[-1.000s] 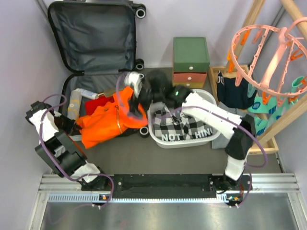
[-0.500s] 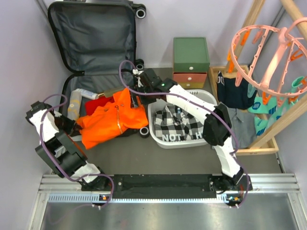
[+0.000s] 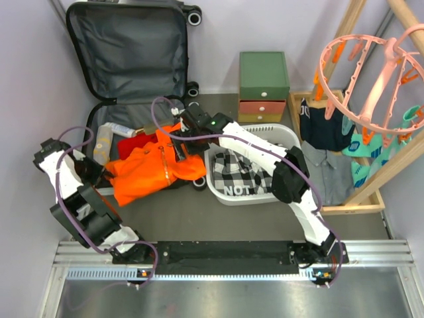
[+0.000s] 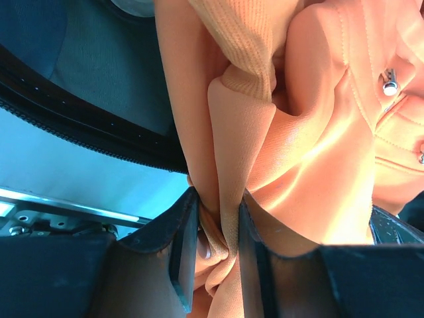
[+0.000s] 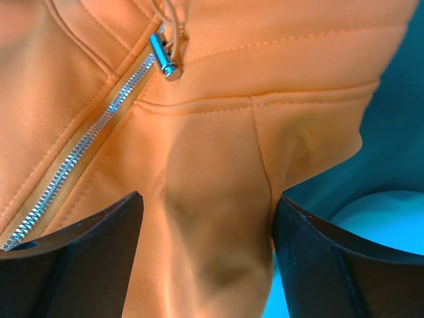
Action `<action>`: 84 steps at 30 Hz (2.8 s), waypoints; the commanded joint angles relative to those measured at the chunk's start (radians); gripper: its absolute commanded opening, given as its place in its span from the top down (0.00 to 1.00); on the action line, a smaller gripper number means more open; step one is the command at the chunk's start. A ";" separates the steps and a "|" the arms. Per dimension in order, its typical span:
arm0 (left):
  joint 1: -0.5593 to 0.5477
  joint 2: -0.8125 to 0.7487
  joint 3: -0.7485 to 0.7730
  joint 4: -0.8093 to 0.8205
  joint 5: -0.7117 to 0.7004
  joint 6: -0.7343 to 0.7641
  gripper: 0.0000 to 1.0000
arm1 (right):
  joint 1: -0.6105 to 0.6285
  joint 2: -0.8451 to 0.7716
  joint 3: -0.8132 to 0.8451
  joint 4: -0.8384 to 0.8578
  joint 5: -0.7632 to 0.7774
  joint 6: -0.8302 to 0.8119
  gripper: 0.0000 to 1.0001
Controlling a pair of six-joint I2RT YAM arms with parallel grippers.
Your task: Open, take out, and arrange the luggage
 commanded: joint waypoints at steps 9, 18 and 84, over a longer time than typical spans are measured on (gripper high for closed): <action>-0.014 -0.031 0.001 -0.081 0.135 0.046 1.00 | 0.024 -0.014 0.032 -0.038 -0.087 -0.003 0.78; -0.014 -0.045 0.110 -0.091 0.252 0.062 1.00 | 0.024 -0.083 0.034 0.014 -0.188 -0.009 1.00; -1.290 0.031 0.019 0.679 -0.170 -0.012 1.00 | -0.510 -0.857 -0.894 -0.098 0.422 -0.057 1.00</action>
